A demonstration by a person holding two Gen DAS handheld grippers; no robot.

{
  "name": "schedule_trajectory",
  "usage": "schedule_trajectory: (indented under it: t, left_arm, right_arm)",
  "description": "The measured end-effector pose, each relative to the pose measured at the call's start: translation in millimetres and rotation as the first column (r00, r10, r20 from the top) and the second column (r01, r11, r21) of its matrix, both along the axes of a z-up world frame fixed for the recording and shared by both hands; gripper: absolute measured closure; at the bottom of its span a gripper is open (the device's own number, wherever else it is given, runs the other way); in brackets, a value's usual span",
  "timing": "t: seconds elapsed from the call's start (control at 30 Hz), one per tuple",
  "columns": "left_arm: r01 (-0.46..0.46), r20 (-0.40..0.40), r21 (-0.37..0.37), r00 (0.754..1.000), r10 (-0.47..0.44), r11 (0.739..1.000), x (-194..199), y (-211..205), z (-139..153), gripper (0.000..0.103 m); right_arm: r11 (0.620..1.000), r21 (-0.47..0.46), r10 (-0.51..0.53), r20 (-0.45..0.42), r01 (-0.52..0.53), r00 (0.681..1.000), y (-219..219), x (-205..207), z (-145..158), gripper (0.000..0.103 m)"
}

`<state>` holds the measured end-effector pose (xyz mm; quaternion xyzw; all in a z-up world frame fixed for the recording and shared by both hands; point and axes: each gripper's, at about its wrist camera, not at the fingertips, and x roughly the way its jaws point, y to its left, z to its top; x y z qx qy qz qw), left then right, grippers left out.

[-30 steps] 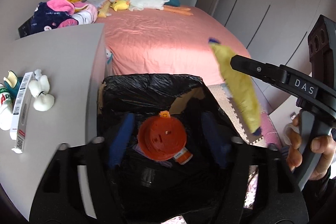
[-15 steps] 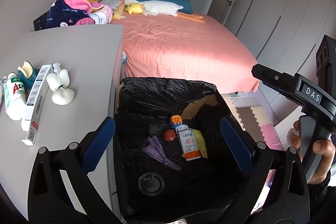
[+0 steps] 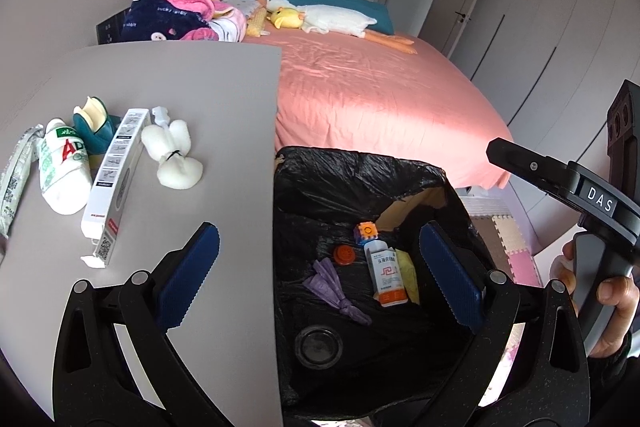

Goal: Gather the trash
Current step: 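Open both grippers to drop the orange cap and yellow packet into the bin, then move both tools back toward the desk items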

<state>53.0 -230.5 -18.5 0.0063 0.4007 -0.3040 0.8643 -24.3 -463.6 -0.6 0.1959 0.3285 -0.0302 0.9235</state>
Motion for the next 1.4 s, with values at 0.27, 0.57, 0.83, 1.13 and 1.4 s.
schedule_trajectory:
  t: [0.27, 0.57, 0.83, 1.13, 1.4]
  left_arm:
    - [-0.090, 0.003, -0.002, 0.996, 0.090, 0.996, 13, 40, 2, 0.006]
    - [-0.166, -0.008, 0.004, 0.986, 0.166, 0.986, 27, 82, -2, 0.006]
    - [-0.228, -0.021, -0.006, 0.973, 0.228, 0.974, 39, 118, -4, 0.006]
    - [-0.308, -0.019, 0.011, 0.951, 0.308, 0.951, 52, 158, -5, 0.006]
    - [-0.400, -0.026, 0.024, 0.916, 0.401, 0.916, 64, 203, -10, 0.006]
  right_arm:
    - [0.998, -0.011, 0.059, -0.018, -0.059, 0.998, 29, 21, -4, 0.020]
    - [0.993, -0.013, 0.117, -0.041, -0.117, 0.992, 65, 48, -10, 0.020]
    - [0.984, -0.018, 0.176, -0.061, -0.178, 0.982, 102, 72, -19, 0.020]
    - [0.970, -0.018, 0.238, -0.086, -0.241, 0.967, 141, 101, -28, 0.020]
    - [0.958, -0.025, 0.282, -0.108, -0.287, 0.953, 166, 124, -36, 0.020]
